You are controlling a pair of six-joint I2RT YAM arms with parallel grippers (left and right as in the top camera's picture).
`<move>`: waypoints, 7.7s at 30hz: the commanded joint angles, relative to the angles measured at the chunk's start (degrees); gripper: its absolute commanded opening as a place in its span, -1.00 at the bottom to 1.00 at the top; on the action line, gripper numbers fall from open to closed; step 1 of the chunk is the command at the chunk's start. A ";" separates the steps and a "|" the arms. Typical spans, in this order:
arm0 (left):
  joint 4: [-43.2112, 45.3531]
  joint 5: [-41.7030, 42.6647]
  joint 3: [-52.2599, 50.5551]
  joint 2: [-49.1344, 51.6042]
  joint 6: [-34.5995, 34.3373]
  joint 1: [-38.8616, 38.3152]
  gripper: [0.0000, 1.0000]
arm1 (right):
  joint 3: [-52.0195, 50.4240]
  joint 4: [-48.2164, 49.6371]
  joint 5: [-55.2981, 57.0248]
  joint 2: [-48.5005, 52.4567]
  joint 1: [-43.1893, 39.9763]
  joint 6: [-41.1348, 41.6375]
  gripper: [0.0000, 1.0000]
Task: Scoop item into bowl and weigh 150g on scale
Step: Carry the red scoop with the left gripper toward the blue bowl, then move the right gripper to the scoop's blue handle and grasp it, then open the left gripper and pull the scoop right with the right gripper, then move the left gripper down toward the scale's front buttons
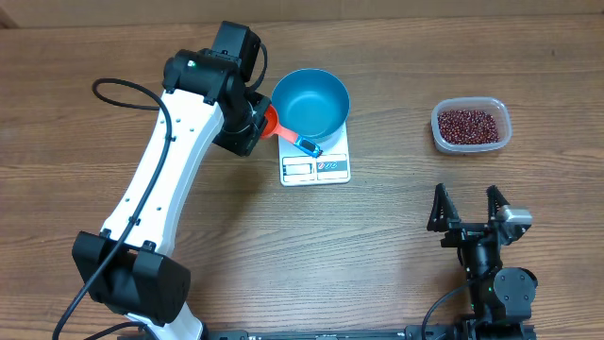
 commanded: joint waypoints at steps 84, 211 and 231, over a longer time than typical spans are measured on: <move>7.98 11.50 1.20 -1.25 -24.35 -14.91 -0.91 | 31.26 30.01 -53.07 65.31 3.72 51.52 0.24; 45.31 -11.58 -39.01 -15.39 73.57 -24.81 -0.92 | 58.64 -51.32 -1.44 50.49 3.54 20.61 -0.93; 59.60 -19.80 -41.90 -1.64 78.36 -24.81 -0.92 | 58.64 -51.30 -1.42 50.56 3.54 20.59 -0.93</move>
